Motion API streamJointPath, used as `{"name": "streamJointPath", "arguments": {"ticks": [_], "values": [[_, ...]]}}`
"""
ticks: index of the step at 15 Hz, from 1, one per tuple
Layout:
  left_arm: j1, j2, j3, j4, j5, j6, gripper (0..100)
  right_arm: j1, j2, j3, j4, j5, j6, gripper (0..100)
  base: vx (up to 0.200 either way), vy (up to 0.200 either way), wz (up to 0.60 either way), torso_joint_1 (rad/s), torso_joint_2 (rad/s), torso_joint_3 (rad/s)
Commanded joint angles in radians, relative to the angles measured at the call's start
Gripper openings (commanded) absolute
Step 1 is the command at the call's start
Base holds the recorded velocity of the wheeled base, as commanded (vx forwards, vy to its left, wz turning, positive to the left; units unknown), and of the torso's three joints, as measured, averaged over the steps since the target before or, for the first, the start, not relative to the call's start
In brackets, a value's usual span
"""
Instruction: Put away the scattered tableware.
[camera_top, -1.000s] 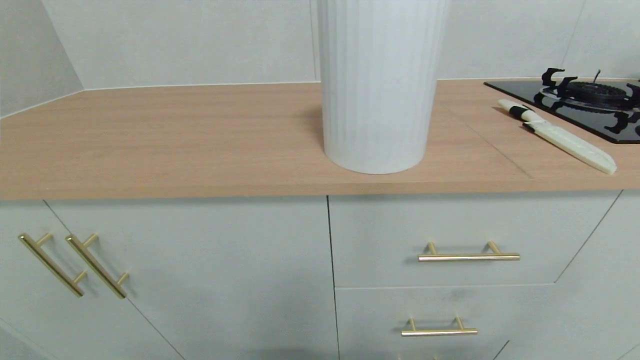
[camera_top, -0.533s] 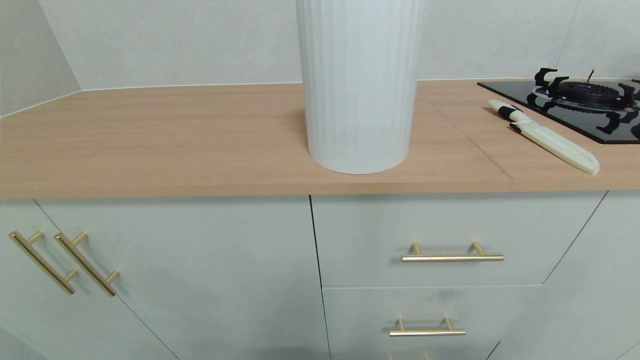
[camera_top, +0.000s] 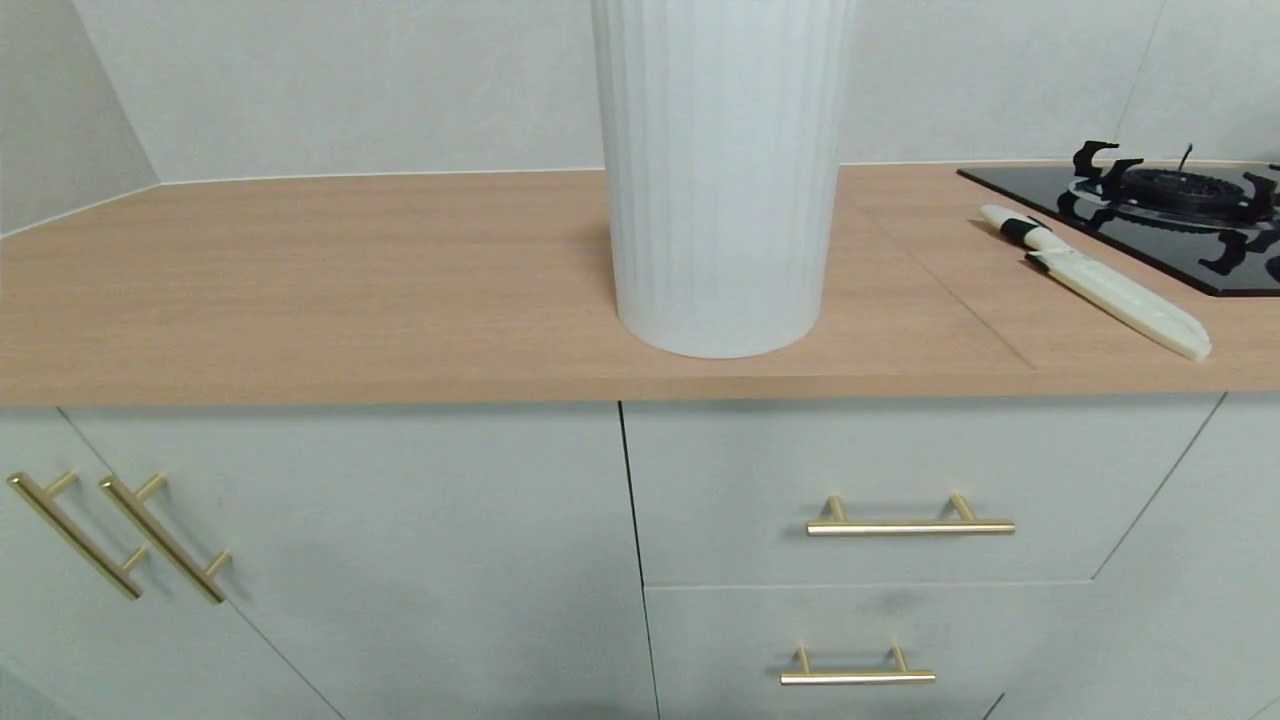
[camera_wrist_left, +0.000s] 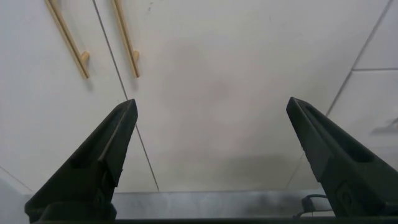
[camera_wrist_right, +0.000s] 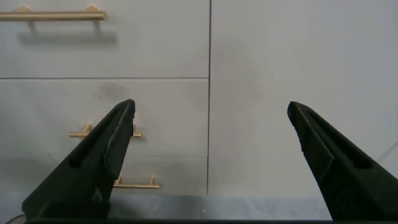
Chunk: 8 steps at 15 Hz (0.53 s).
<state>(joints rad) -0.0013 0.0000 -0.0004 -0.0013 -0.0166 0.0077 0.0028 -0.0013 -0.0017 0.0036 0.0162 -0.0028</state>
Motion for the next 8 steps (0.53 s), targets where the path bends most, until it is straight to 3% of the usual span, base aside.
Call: {"name": "streamJointPath", "arguments": {"ticks": [1,8], "values": [[0.0,0.0,0.0,0.0,0.001,0.0,100,0.0,0.001,0.0,-0.001,0.001,0.0,100,0.0,0.0,0.0,0.0,0.0,0.0],[0.0,0.0,0.0,0.0,0.0,0.0,100,0.0,0.001,0.0,-0.001,0.001,0.0,100,0.0,0.0,0.0,0.0,0.0,0.0]]}}
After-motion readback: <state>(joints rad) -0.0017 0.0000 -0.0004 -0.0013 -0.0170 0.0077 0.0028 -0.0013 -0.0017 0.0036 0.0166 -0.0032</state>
